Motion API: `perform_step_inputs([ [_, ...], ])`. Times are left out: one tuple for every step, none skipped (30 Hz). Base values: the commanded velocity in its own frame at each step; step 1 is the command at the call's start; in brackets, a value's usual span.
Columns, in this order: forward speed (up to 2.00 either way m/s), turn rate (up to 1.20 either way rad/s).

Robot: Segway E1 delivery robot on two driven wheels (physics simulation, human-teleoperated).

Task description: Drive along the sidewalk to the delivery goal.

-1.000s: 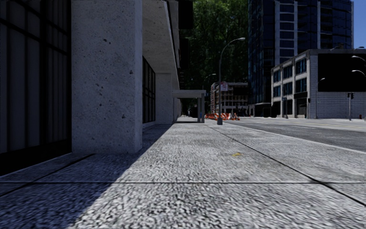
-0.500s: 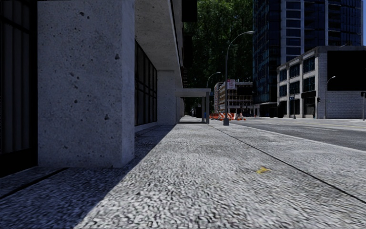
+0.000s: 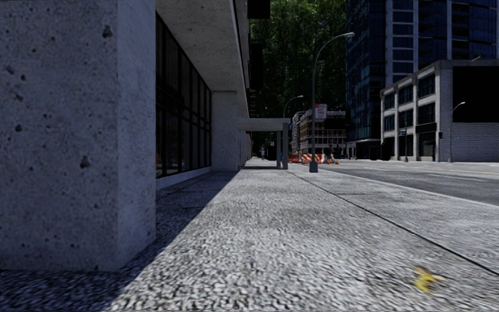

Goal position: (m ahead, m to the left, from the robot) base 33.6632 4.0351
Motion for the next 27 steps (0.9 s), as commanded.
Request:
perform_step_inputs([
  [2.00,0.00],
  [2.00,0.00],
  [2.00,0.00],
  [2.00,0.00],
  [2.00,0.00],
  [2.00,0.00],
  [2.00,0.00],
  [2.00,0.00],
  [2.00,0.00],
  [2.00,0.00],
  [2.00,0.00],
  [2.00,0.00],
  [2.00,0.00],
  [2.00,0.00],
  [2.00,0.00],
  [2.00,0.00],
  [2.00,0.00],
  [2.00,0.00],
  [2.00,0.00],
  [2.00,0.00],
  [2.00,0.00],
  [2.00,0.00],
  [2.00,0.00],
  [2.00,-0.01],
  [2.00,-0.15],
  [2.00,-0.20],
  [2.00,-0.22],
])
